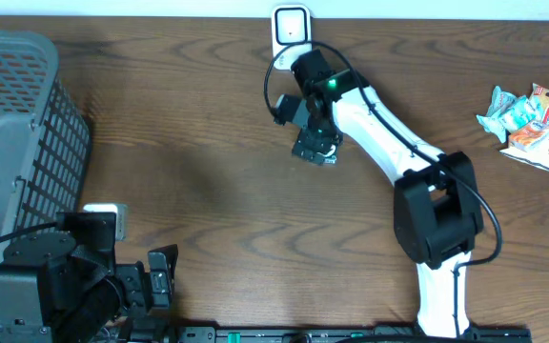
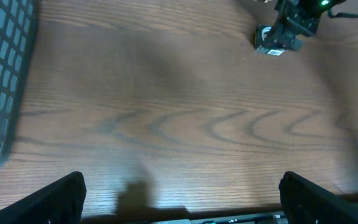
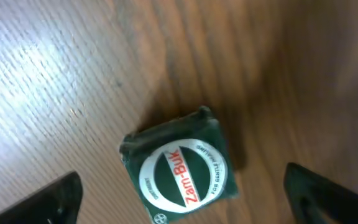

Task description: Scan the item barcode

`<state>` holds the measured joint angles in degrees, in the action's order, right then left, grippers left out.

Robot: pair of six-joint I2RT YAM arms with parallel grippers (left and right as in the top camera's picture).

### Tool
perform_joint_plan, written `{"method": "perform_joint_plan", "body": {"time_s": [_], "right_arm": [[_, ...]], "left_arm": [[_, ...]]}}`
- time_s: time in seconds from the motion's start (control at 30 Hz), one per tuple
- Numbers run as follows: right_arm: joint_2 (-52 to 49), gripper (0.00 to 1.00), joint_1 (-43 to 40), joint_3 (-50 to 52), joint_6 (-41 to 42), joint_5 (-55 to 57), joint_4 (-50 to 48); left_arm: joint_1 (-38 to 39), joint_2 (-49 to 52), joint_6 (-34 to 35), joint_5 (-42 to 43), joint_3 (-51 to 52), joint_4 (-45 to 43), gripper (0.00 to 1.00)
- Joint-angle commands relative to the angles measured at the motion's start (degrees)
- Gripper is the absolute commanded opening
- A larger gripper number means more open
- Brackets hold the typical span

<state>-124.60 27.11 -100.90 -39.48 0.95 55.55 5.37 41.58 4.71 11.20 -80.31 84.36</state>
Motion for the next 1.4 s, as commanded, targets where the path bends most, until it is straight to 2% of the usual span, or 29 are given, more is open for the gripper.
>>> {"method": "perform_joint_plan", "body": {"time_s": [0.0, 0.2, 0.73, 0.9, 1.07, 1.37], "right_arm": [[-1.9, 0.99, -0.6, 0.5, -2.6, -0.8, -0.9], [-3.2, 0.99, -1.6, 0.5, -2.6, 3.7, -2.0], [-6.3, 0.99, -2.3, 0.5, -4.4, -0.3, -2.1], [-6.3, 0.86, -2.3, 0.5, -4.2, -2.4, -3.1], [-6.3, 0.84, -2.1, 0.5, -0.4, -4.5, -3.7], [-6.3, 0.85, -2.3, 0.6, -0.4, -4.3, -3.5]], "left_arm": [[0.0, 0.1, 0.3, -0.6, -0.2, 0.0, 0.98], [0.0, 0.1, 0.3, -0.5, -0.2, 0.0, 0.97], [0.0, 0.1, 0.3, -0.6, -0.2, 0.0, 0.98], [0.0, 0.1, 0.3, -0.5, -0.2, 0.0, 0.98], [0.0, 0.1, 0.3, -0.5, -0.2, 0.0, 0.98], [0.0, 0.1, 0.3, -0.5, -0.2, 0.0, 0.98]]}}
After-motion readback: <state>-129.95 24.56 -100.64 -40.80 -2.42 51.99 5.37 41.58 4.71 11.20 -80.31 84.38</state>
